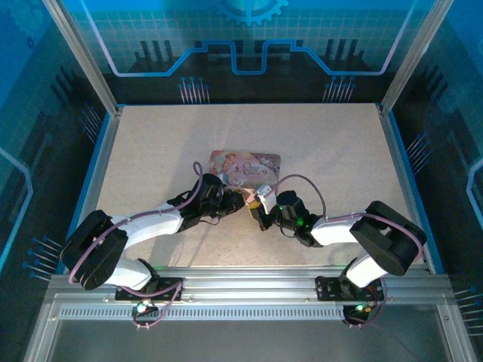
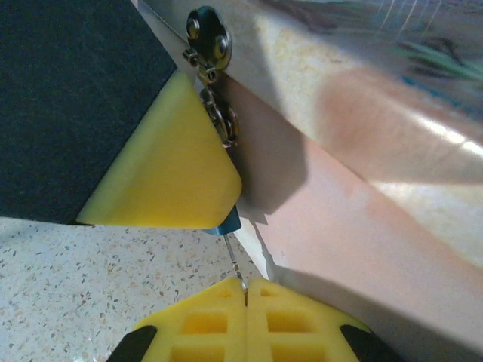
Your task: Unlock a padlock with a key
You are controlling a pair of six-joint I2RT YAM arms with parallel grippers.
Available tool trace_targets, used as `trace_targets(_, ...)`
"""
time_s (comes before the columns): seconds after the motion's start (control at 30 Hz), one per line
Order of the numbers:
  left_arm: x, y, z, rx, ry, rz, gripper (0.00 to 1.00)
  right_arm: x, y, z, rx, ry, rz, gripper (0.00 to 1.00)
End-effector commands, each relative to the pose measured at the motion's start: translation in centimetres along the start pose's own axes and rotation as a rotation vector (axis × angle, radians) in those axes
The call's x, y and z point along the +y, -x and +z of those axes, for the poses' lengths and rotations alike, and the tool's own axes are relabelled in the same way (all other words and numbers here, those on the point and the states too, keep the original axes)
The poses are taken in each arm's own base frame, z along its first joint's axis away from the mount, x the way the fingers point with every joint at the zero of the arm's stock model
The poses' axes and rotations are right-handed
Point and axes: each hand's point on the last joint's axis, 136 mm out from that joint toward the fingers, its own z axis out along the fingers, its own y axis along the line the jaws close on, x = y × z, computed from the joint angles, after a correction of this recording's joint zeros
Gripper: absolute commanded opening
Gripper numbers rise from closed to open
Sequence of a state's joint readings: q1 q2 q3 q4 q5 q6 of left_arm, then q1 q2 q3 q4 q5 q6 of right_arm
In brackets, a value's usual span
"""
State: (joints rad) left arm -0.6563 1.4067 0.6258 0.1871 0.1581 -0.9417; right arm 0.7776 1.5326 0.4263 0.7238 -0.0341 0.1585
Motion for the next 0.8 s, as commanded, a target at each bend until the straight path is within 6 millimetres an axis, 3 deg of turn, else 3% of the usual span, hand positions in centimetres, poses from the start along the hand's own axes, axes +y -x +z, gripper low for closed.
trace_targets(0.0,-4.1,-1.1,-1.0,0.079,-0.133,0.022,0.23,-0.7,4.1,0.3,-0.139,-0.03,-0.029,0.0)
trace_targets(0.77,-4.5,-1.0,-0.6,0.09,-0.133,0.018,0.22,-0.4,5.0,1.6,-0.149,-0.003,-0.021,0.0)
